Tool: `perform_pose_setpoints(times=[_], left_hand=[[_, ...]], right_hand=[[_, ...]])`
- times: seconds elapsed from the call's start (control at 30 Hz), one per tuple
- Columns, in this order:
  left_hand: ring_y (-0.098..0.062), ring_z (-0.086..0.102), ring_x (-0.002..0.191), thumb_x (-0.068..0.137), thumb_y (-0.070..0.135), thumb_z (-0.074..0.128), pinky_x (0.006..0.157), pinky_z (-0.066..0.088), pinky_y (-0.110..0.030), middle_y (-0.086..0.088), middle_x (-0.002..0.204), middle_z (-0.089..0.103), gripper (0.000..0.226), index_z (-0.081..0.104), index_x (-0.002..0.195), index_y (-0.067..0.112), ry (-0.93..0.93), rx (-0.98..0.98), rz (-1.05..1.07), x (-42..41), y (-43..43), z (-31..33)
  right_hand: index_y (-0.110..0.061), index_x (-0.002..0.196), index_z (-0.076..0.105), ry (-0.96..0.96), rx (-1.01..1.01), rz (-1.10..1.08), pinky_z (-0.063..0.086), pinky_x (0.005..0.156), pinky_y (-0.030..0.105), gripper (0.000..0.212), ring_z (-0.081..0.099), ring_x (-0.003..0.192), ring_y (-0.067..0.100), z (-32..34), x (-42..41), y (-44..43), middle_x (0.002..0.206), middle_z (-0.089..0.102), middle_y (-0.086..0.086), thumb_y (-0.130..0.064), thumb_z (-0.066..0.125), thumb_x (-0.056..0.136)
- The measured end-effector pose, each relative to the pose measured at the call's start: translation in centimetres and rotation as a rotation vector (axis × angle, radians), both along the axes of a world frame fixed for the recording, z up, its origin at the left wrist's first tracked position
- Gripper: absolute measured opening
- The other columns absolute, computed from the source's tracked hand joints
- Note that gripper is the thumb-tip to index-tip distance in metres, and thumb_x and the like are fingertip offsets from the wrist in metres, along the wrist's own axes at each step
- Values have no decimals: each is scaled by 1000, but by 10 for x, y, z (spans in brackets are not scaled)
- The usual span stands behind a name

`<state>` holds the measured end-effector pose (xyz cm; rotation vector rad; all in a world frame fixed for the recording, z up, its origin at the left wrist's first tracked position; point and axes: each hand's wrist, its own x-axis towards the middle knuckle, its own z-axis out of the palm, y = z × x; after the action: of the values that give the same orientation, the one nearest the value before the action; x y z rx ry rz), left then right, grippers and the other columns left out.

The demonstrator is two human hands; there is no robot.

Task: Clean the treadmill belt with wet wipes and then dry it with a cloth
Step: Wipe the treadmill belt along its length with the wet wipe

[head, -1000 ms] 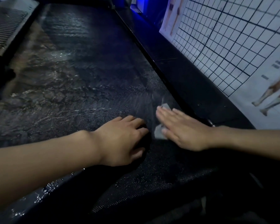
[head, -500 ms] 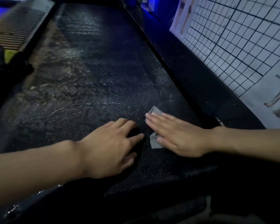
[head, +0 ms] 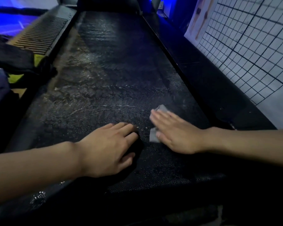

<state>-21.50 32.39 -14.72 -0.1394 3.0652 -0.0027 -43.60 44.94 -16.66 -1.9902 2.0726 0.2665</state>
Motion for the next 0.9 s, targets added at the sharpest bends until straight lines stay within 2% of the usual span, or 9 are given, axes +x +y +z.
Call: perform_pose_setpoints(times=[0.1,0.17,0.23,0.37,0.47,0.53,0.67,0.8,0.9], left_hand=[[-23,46,118,85,59,20,98,44,-39,-1,127,46,60,46,133,34,-3,-7,54,7,-6,1],[-21,45,119,85,59,17,99,42,-39,1,129,44,58,36,137,41,-10,-6,62,10,-11,1],[-18,44,122,85,59,17,99,41,-37,6,132,43,60,38,135,35,-3,-16,67,12,-15,0],[-21,43,124,85,60,16,101,41,-39,1,136,42,64,47,134,33,-10,-20,122,16,-20,0],[-21,42,125,84,61,11,102,40,-38,1,139,40,63,36,139,44,-11,-8,164,21,-25,-1],[-17,43,125,85,60,14,101,41,-37,6,137,41,62,38,138,40,-7,1,165,22,-29,-4],[-18,47,124,85,52,28,105,40,-37,2,133,47,56,57,124,23,45,113,206,25,-41,-8],[-18,44,128,81,54,25,110,35,-39,2,136,47,59,54,130,37,52,141,285,31,-50,-7],[-15,42,132,79,51,32,114,25,-21,1,141,46,68,51,136,19,56,243,267,37,-62,-6]], right_hand=[[-21,156,-15,-45,28,176,-16,120,30,62,-28,145,4,4,6,5,160,-28,-8,-44,14,106],[-20,156,-15,-4,30,57,-12,122,35,62,-28,145,5,5,-6,-10,161,-25,-6,-44,12,105],[-17,156,-15,7,8,-18,-13,122,35,63,-28,146,8,2,-1,-18,163,-24,-1,-42,12,106],[-19,157,-14,-64,6,239,-17,119,27,62,-28,146,5,1,18,-11,160,-27,-6,-41,15,107],[-18,157,-12,-18,-5,80,-9,123,37,61,-26,147,8,2,5,-31,163,-22,-2,-39,15,107],[-15,157,-12,-27,-9,60,-12,123,35,62,-26,147,11,1,15,-33,163,-22,1,-40,15,107],[-19,157,-13,-71,-1,321,-15,121,29,62,-28,146,5,4,27,-22,161,-26,-6,-41,15,106],[-16,156,-15,-8,-3,103,-12,123,35,62,-28,146,10,3,20,-45,163,-23,1,-41,13,106],[-20,157,-14,-76,7,299,-17,120,28,63,-29,146,7,0,38,-35,160,-28,-5,-43,14,106]])
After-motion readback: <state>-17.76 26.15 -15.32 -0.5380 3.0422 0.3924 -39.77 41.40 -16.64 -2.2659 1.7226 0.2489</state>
